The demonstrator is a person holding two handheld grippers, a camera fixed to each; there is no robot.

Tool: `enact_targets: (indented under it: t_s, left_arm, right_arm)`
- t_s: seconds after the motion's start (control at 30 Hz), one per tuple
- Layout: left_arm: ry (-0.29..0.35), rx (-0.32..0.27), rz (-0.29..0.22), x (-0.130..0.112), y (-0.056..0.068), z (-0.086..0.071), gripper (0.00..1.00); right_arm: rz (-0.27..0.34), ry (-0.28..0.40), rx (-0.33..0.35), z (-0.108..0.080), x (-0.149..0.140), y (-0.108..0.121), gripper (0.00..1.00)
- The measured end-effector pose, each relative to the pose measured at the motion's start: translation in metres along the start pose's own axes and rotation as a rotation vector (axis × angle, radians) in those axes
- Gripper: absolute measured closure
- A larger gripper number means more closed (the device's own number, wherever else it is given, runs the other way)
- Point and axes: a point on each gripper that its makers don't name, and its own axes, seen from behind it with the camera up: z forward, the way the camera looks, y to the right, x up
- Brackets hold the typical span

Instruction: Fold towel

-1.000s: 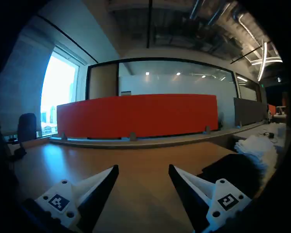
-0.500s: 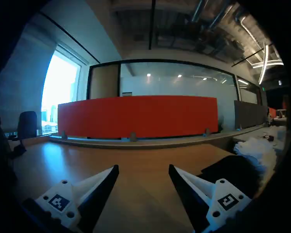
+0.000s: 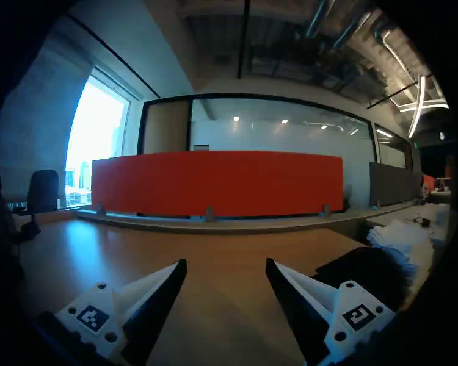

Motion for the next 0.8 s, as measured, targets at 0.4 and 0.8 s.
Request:
enact_targets:
  t_s: [0.4,0.8]
  left_arm:
    - [0.0,0.001,0.001,0.0,0.0016,-0.0002,0.02]
    - [-0.001,0.001,0.002,0.0004,0.0019,-0.0008,0.02]
  right_arm:
    - [0.001,0.0,-0.007,0.0013,-0.0012,0.0017,0.0]
    - [0.0,-0.001,-0.007,0.0017,-0.0012,0.0012,0.01]
